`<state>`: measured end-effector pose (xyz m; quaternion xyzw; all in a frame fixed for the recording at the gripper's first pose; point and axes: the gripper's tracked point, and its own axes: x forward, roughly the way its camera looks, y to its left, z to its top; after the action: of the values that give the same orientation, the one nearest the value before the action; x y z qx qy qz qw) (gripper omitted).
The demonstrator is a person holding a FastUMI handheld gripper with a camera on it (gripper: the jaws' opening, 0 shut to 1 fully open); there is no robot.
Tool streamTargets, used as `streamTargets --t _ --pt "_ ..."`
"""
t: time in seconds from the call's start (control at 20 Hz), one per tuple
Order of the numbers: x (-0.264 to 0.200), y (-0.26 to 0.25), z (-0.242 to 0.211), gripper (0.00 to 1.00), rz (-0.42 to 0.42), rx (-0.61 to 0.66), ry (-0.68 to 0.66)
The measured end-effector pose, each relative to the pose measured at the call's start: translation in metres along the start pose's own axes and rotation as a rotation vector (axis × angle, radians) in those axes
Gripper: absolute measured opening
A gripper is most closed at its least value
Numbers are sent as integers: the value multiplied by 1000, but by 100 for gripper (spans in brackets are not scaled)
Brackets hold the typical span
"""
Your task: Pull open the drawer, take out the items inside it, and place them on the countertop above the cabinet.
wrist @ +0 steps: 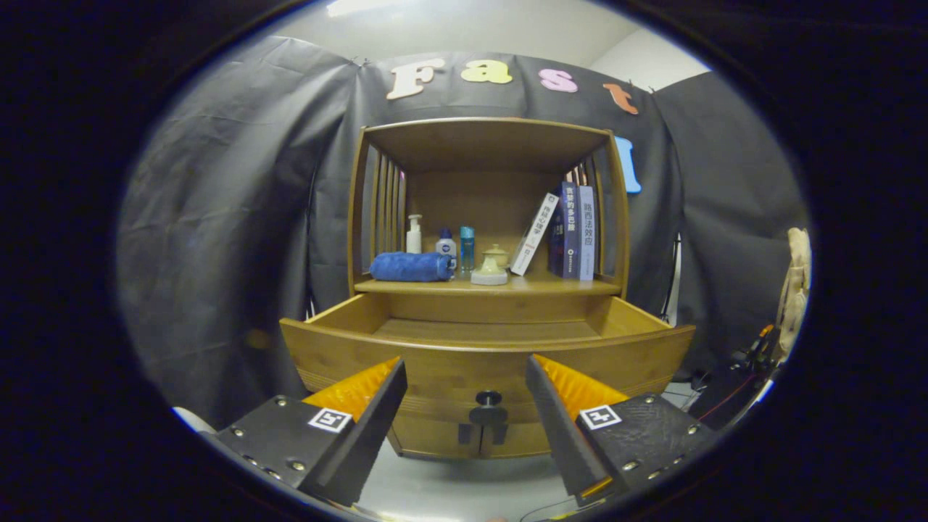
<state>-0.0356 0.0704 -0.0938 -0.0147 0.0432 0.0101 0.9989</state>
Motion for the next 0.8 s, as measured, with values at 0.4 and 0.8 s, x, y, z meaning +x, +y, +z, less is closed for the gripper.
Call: streamTargets --t 0.4,0.8 --pt "24 -30 -22 99 -34 82 39" --pt "67 -49 -22 96 -85 113 23"
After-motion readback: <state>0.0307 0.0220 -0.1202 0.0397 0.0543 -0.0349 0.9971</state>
